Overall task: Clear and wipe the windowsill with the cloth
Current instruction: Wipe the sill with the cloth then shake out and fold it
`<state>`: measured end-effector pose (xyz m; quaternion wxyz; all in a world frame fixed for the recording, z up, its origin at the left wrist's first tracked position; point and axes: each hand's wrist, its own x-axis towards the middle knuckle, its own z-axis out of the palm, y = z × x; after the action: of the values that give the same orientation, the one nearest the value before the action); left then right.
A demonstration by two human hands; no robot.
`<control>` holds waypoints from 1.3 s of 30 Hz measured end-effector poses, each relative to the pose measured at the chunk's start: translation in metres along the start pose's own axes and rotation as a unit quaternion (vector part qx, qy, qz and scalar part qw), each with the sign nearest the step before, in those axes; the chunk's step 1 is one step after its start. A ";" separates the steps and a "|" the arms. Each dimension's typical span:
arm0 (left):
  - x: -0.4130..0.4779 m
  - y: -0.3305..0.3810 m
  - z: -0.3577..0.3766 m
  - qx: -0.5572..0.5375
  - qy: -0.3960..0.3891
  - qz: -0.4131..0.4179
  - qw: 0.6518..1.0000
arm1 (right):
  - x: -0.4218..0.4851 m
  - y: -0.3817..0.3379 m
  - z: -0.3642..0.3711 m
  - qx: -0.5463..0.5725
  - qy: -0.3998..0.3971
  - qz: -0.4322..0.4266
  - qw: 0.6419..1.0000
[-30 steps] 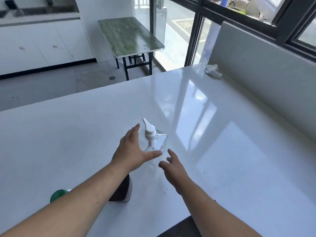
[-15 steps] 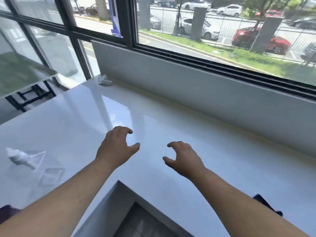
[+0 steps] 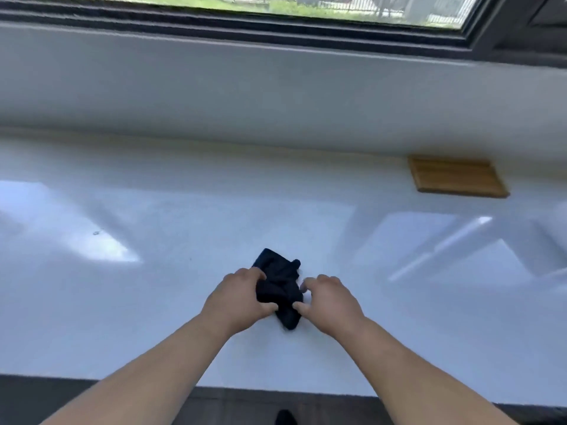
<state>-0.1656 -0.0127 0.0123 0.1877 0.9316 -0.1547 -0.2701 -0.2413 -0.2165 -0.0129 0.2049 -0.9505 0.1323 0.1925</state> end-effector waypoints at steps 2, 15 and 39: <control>0.008 0.013 0.008 0.051 0.007 -0.004 0.999 | -0.003 -0.001 0.007 0.042 0.002 -0.001 0.999; -0.007 0.048 -0.181 -0.291 0.130 0.039 0.947 | -0.013 -0.120 -0.222 0.515 0.070 -0.050 0.853; 0.027 0.124 -0.328 -0.402 0.063 0.182 0.895 | -0.033 -0.194 -0.426 0.692 0.152 -0.062 0.703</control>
<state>0.0170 -0.0450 0.3114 0.6013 0.7475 -0.1875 -0.2112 -0.0738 -0.2279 0.4249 0.7934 -0.5643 0.1983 -0.1131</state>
